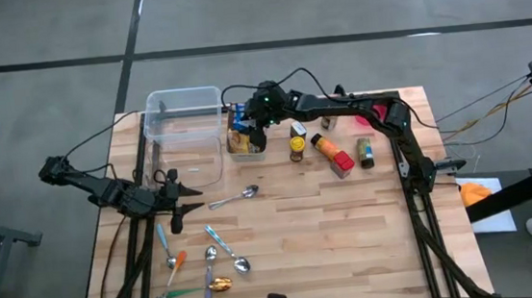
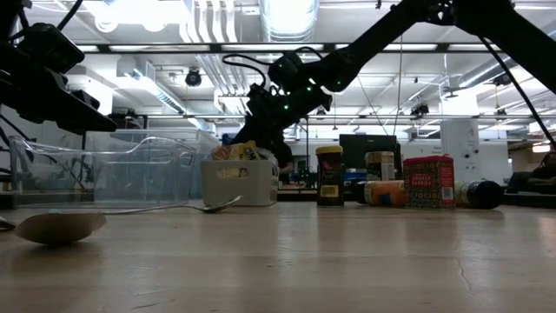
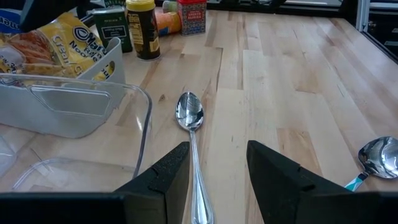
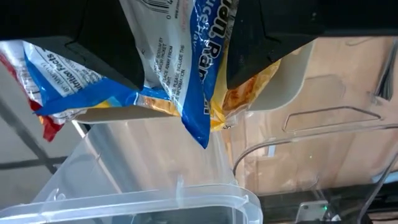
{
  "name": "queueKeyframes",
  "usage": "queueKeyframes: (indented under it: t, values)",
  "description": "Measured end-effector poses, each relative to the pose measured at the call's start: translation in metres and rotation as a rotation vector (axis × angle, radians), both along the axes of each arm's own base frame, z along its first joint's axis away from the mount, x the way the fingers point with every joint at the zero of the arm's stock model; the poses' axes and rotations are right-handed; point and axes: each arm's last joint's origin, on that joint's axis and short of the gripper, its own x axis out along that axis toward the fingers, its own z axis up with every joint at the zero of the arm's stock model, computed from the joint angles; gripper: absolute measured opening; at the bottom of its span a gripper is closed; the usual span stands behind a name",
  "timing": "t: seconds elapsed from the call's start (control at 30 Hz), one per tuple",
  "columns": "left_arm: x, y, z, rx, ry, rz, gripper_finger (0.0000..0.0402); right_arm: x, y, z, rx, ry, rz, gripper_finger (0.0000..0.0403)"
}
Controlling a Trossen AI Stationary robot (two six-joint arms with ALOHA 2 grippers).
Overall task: Pick & Place Food Item
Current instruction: Put the blue noodle pack into the gray bin
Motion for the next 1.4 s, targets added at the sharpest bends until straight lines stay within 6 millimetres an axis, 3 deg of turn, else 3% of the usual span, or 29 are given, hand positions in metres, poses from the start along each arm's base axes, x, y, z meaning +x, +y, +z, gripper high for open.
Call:
queueKeyframes:
  t: [0.73, 1.13, 1.4]
  values:
    - [0.000, 0.000, 0.000, 0.000, 0.001, 0.000, 0.0164, 0.007, 0.011, 0.001, 0.033, -0.051, 0.028, 0.0227]
    - [0.000, 0.000, 0.000, 0.000, 0.000, 0.000, 0.0163, 0.004, 0.012, -0.006, 0.048, -0.041, 0.011, 0.0227]
    - [0.000, 0.000, 0.000, 0.000, 0.000, 0.000, 0.0163, 0.012, 0.008, -0.021, 0.029, -0.076, 0.018, 0.0227]
